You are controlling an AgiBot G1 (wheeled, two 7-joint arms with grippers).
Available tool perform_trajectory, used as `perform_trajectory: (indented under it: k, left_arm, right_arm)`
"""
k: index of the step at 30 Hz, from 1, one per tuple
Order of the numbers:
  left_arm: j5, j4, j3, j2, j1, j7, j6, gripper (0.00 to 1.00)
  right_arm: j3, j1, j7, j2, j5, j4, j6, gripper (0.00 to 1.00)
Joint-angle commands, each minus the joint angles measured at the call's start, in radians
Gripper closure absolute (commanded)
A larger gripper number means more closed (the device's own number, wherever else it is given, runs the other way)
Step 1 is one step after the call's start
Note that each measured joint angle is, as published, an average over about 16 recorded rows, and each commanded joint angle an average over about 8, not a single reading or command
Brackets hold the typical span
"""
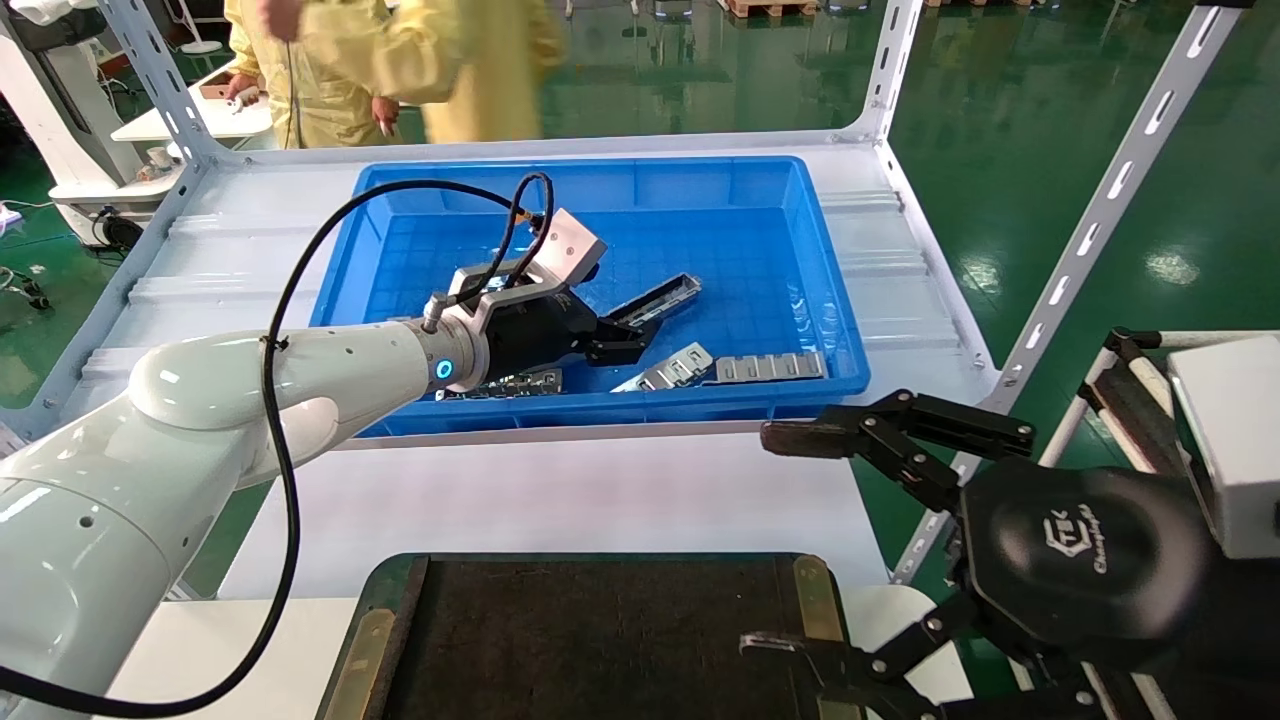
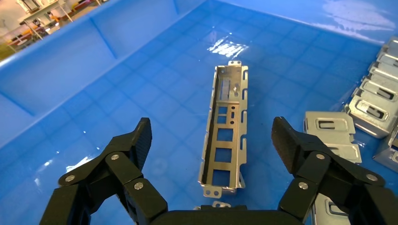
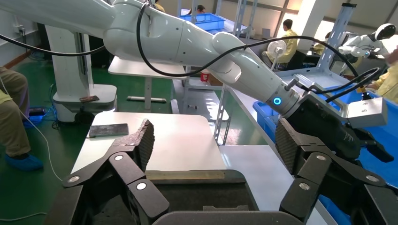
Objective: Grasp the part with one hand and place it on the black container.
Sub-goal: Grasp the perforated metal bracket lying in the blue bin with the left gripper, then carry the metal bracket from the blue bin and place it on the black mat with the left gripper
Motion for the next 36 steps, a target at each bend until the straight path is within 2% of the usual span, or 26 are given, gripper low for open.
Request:
perform_trajectory:
  k: [1, 23, 36]
  left_arm:
    - [-0.012, -0.003, 0.017, 0.0, 0.004, -0.007, -0.013, 1.0]
    - [-0.158, -0.044, 0.172, -0.002, 0.021, -0.047, -0.112, 1.0]
    - [-0.252, -0.05, 0.215, -0.004, 0.002, -0.032, -0.124, 1.0]
  right_arm:
    - [0.0, 0.0, 0.0, 0.0, 0.0, 0.0, 0.0, 1.0]
    - [-0.002, 0.0, -0.001, 0.001, 0.001, 0.0, 0.001, 1.0]
    - [-0.002, 0.001, -0.001, 0.001, 0.002, 0.0, 0.001, 1.0]
